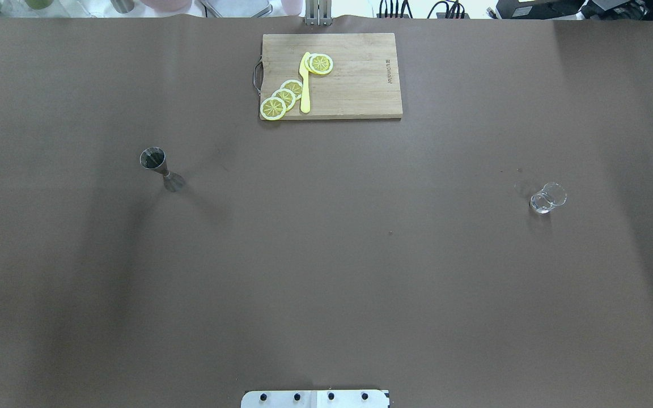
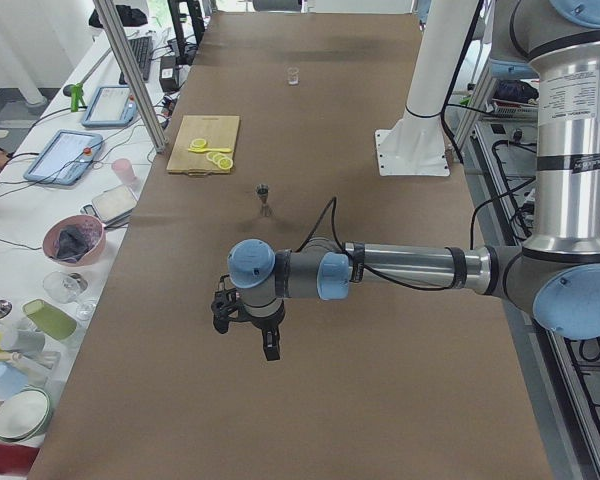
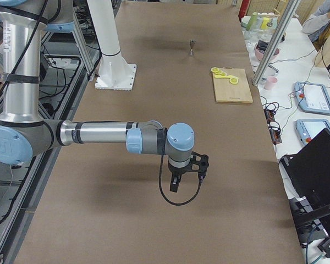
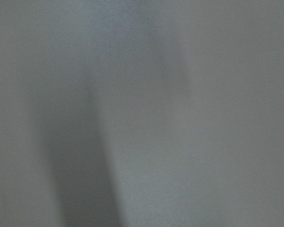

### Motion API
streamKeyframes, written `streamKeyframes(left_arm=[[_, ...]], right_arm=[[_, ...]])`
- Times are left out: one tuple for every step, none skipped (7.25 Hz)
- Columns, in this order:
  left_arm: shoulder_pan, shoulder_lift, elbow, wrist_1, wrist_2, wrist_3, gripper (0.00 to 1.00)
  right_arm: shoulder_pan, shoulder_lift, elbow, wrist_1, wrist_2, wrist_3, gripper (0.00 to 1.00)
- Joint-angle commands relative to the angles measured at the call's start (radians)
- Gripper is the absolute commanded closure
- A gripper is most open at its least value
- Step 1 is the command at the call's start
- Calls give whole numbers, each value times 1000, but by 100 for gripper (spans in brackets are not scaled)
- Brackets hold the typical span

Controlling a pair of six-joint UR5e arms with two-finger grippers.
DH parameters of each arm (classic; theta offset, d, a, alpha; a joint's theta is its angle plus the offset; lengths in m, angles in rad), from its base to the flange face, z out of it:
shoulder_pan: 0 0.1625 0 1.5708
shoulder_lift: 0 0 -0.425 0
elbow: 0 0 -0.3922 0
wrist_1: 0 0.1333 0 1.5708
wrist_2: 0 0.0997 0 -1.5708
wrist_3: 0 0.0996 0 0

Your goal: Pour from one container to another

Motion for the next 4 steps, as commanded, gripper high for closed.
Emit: streamKeyframes(left_arm=[[-1, 1, -1, 0, 0, 0, 1], [-1, 1, -1, 0, 0, 0, 1], [1, 0, -1, 0, 0, 0, 1], [1, 1, -1, 0, 0, 0, 1]], right_arm=[[0, 2, 0, -2, 2, -5, 0], [0, -4, -3, 0, 3, -3, 0], [0, -4, -1, 0, 3, -3, 0], [0, -4, -3, 0, 2, -3, 0]])
